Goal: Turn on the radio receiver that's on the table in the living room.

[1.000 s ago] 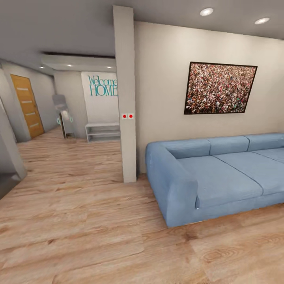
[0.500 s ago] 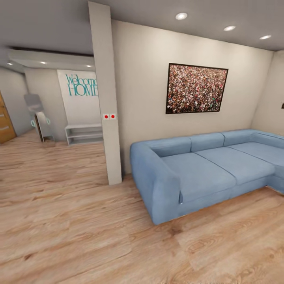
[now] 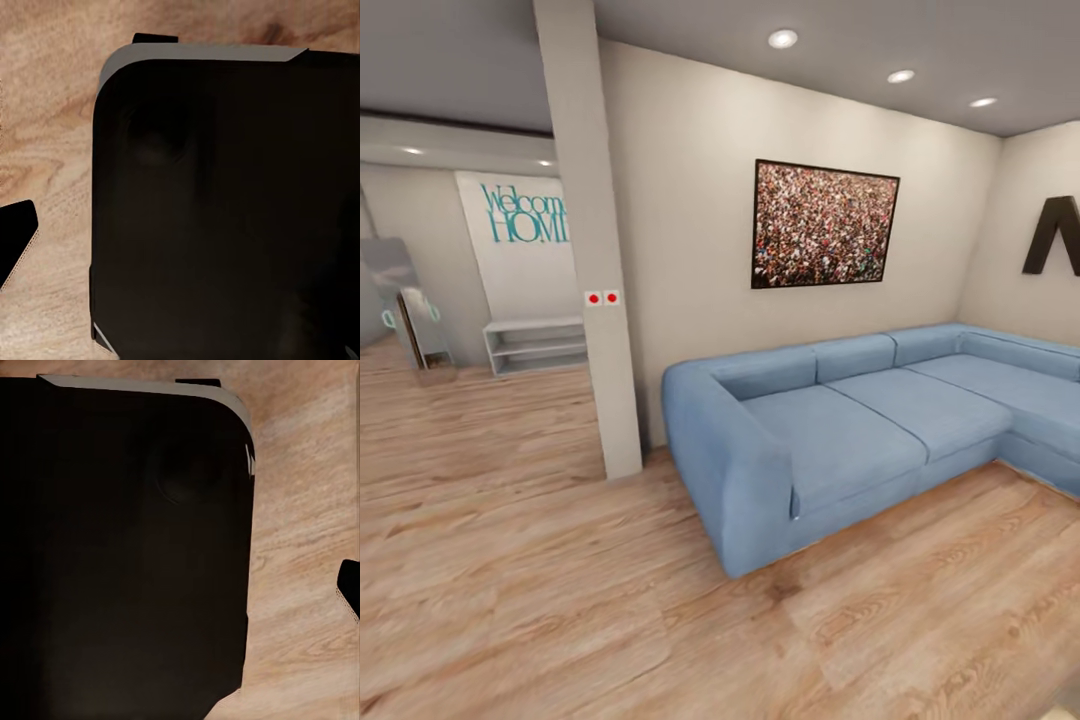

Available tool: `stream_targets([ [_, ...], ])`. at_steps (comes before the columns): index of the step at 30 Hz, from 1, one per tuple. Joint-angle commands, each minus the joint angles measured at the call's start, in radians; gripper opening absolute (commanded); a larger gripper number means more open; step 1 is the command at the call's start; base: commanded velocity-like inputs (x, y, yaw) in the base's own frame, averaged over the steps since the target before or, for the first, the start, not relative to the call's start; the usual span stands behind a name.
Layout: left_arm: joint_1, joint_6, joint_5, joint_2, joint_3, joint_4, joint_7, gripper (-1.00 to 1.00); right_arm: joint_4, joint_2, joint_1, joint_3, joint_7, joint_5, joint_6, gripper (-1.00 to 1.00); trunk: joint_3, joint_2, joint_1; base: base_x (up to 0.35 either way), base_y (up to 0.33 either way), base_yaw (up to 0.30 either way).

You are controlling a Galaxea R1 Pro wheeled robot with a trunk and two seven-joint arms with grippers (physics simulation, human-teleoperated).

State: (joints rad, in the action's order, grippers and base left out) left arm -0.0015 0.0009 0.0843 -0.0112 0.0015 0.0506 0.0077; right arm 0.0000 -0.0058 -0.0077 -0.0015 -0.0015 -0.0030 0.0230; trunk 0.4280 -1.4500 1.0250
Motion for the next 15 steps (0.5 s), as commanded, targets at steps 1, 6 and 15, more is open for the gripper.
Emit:
stream_targets([
  [1,0.000,0.000,0.000,0.000,0.000,0.000,0.000,1.00,0.000,0.000,0.000,0.000,0.000,0.000,0.000,1.00,0.000,0.000,0.000,0.317,0.000,-0.005],
  [6,0.000,0.002,0.000,0.000,0.000,0.000,0.000,1.00,0.000,0.001,0.000,0.000,0.000,0.000,0.000,1.00,0.000,0.000,0.000,0.320,0.000,-0.002],
  [15,0.000,0.004,0.002,0.002,0.000,0.000,0.002,1.00,0.000,0.000,0.000,0.001,0.000,0.001,-0.001,1.00,0.000,0.000,0.000,0.321,0.000,0.000],
])
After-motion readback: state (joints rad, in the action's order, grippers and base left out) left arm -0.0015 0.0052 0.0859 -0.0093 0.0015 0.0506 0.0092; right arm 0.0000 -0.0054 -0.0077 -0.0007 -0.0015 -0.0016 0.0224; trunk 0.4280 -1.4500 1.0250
